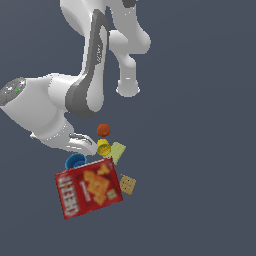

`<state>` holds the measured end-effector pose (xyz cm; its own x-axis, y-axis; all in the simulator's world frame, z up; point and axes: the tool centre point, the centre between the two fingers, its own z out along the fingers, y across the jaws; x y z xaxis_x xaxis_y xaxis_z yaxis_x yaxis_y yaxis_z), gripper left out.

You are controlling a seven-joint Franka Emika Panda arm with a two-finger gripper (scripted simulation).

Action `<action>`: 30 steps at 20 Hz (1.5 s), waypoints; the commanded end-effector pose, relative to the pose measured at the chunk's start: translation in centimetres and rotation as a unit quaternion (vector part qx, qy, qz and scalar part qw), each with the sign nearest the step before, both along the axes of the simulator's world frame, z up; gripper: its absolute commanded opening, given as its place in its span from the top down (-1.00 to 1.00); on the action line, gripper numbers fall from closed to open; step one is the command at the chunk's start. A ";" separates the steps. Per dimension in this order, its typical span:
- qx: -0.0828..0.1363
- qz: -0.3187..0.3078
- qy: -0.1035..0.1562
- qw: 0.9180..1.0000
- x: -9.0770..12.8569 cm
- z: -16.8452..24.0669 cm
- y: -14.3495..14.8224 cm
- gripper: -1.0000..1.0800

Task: Pick up a designated object from a clutter of objects.

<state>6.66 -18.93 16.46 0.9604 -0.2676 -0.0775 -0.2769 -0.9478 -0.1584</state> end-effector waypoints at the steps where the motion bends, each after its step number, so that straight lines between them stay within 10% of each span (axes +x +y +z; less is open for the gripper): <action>1: 0.007 -0.017 0.000 1.000 0.1 -1.9 -2.3 -0.23; 12: 0.019 -0.058 0.000 0.998 -0.6 -6.5 -7.8 -0.23; 28: 0.019 -0.061 0.000 0.998 -0.7 -9.7 -7.4 -0.23; 29: 0.019 -0.061 0.000 0.998 -0.7 -9.7 -7.4 1.00; 30: 0.019 -0.061 0.000 0.998 -0.7 -9.7 -7.4 1.00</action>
<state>5.97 -26.30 6.93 0.9216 -0.3777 -0.0896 -0.3881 -0.9008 -0.1947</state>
